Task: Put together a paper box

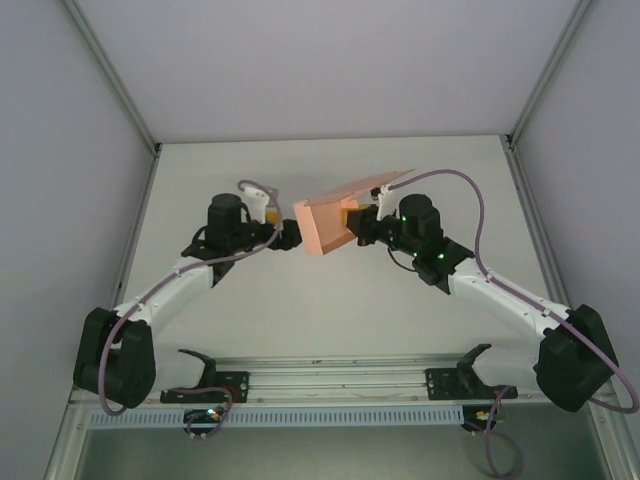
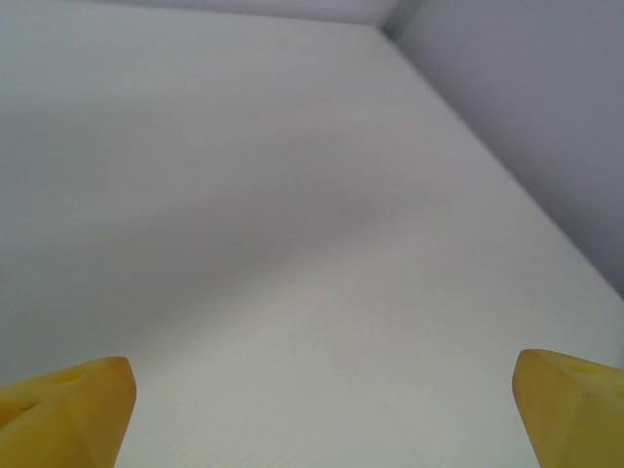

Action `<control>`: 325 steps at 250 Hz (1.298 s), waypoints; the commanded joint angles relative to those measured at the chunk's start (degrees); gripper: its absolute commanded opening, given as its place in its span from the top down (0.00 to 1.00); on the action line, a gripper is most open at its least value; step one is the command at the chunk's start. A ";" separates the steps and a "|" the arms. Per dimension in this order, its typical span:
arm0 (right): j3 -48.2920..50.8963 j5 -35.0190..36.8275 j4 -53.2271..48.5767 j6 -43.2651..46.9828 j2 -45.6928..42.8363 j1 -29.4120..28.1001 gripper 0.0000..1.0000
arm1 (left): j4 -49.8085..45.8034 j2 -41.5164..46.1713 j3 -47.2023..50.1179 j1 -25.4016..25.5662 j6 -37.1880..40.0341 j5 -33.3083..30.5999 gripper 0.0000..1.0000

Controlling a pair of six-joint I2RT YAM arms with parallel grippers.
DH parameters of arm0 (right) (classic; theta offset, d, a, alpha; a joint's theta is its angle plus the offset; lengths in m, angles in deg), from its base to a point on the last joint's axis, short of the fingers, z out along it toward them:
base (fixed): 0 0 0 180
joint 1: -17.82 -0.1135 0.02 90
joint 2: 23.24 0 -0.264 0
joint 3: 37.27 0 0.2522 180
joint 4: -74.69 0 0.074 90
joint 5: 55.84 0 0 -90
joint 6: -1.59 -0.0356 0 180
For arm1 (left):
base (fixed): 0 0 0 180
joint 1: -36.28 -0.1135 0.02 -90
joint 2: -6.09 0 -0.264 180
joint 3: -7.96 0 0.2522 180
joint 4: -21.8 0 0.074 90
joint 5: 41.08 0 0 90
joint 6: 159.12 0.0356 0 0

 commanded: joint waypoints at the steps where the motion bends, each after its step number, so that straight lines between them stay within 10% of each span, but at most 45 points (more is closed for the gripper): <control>1: -1.03 -5.02 0.62 3.07 0.79 -1.71 1.00 | 4.96 -1.83 -4.82 2.88 4.00 5.77 0.00; 254: -25.03 29.92 -28.04 -3.39 23.37 -11.68 1.00 | 2.09 -6.34 -14.69 9.92 12.23 10.34 0.00; 325: -16.29 45.12 -25.30 2.42 13.48 -11.24 1.00 | -2.92 3.75 -0.54 8.47 9.18 -10.97 0.00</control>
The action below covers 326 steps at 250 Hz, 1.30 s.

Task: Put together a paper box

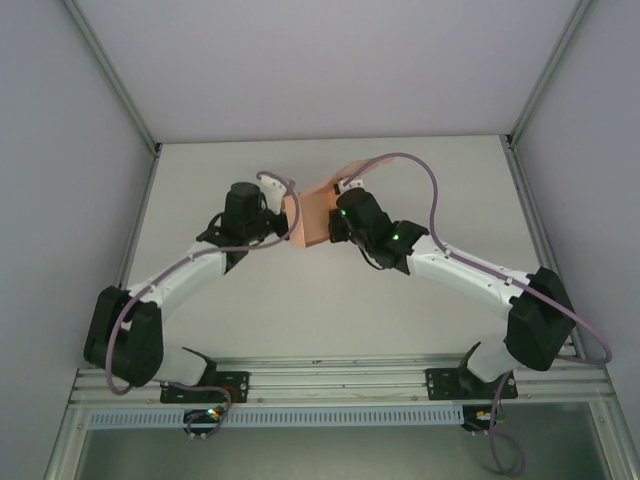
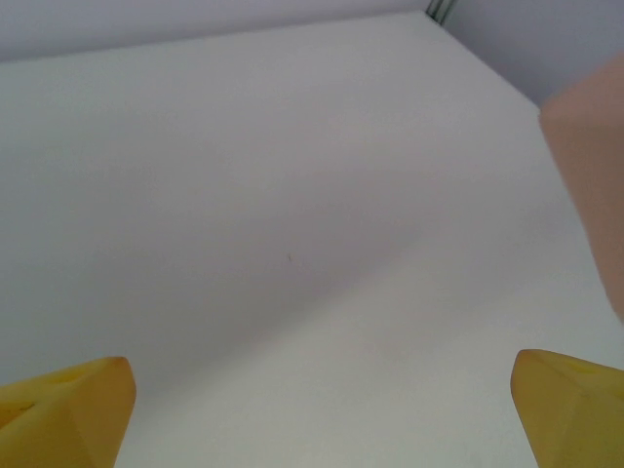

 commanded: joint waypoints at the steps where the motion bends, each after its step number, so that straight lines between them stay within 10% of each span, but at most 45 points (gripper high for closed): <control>1: 2.97 12.12 0.11 3.56 -1.34 0.16 1.00 | 0.14 8.65 4.99 4.18 2.14 0.60 0.00; 73: 4.94 18.16 -14.19 -2.47 -2.44 5.02 1.00 | -17.17 18.99 13.01 -0.39 -2.85 -17.72 0.00; 258: -11.37 11.63 -34.53 -15.24 32.11 1.82 1.00 | -18.16 22.90 14.51 -2.12 -4.21 -17.15 0.00; 326: -9.63 9.24 -32.78 -16.64 28.06 0.70 0.69 | -18.15 22.47 13.03 -2.47 -3.41 -16.61 0.00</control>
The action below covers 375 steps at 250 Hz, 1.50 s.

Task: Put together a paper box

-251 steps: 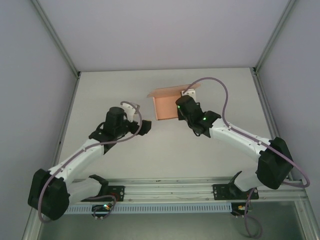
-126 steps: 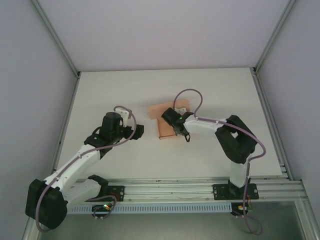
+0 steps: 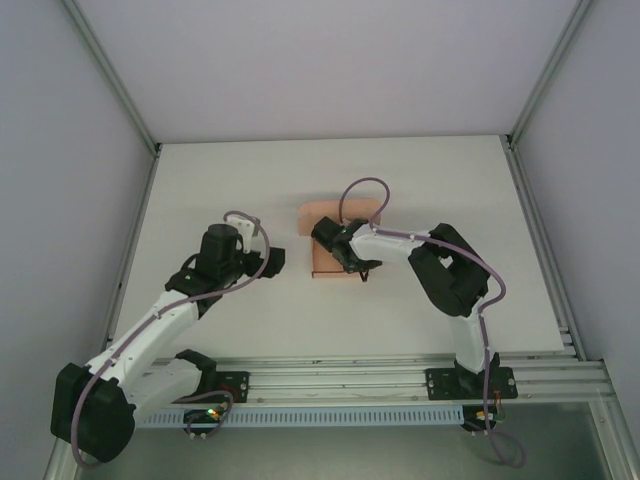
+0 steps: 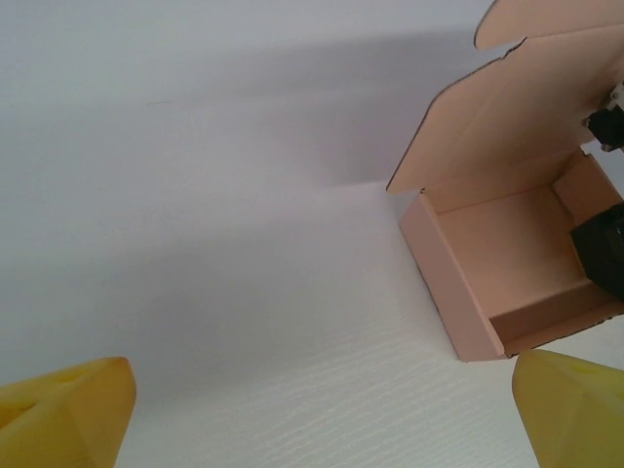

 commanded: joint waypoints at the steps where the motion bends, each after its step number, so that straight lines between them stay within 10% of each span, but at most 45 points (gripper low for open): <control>1: 1.53 -1.73 -2.00 -1.70 -2.69 -0.44 0.68 | -0.46 0.39 -1.09 -0.38 0.03 -0.14 0.00; 150: 14.12 -5.31 13.49 10.65 -24.41 1.95 0.28 | 3.68 -7.52 -6.46 -0.57 1.83 5.78 0.00; 292: 24.99 -23.69 37.44 4.82 -16.62 10.97 0.48 | 5.25 -10.16 -5.41 -0.74 0.60 6.80 0.00; 375: 25.86 -22.77 37.88 4.43 -15.09 10.97 1.00 | 4.95 -8.43 -4.29 -0.98 -0.09 4.84 0.00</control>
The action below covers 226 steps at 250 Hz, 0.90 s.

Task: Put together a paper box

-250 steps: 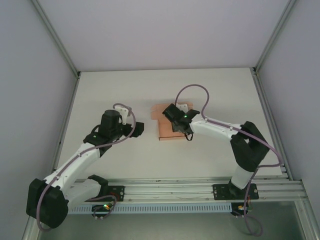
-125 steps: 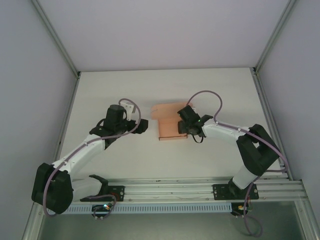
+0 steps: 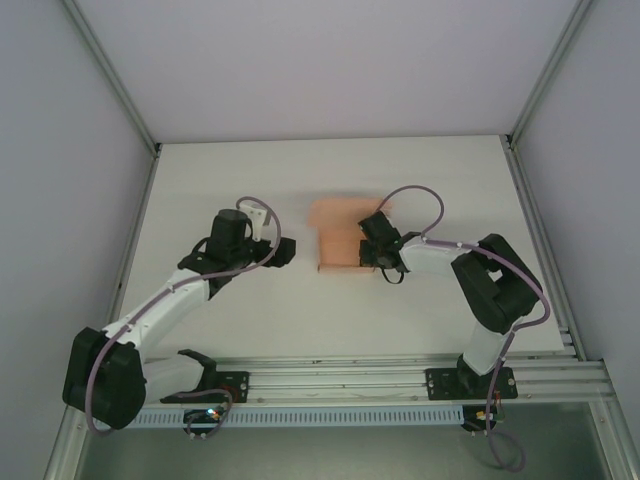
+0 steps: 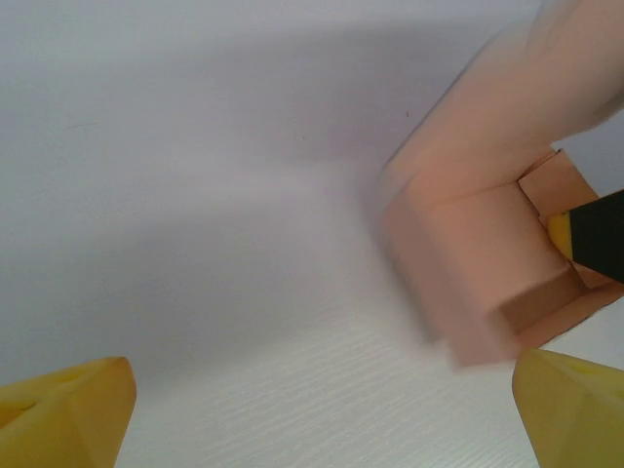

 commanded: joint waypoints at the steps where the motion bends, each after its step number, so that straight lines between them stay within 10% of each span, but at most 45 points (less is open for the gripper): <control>1: 0.90 -1.79 2.36 -0.65 0.25 -0.44 1.00 | 0.99 1.87 0.99 -0.62 -0.71 -1.06 0.00; 88: 2.92 -14.79 16.76 6.52 -15.27 -0.36 1.00 | 6.84 2.00 3.91 -5.24 -3.55 3.07 0.00; 142: 2.57 -29.03 24.35 9.86 -23.87 -1.64 1.00 | 20.37 -1.82 2.53 -6.26 -4.05 19.22 0.00; 226: 0.63 -27.69 23.91 23.01 -26.72 -8.53 1.00 | 37.79 -9.83 -5.75 -6.28 -10.95 39.11 0.00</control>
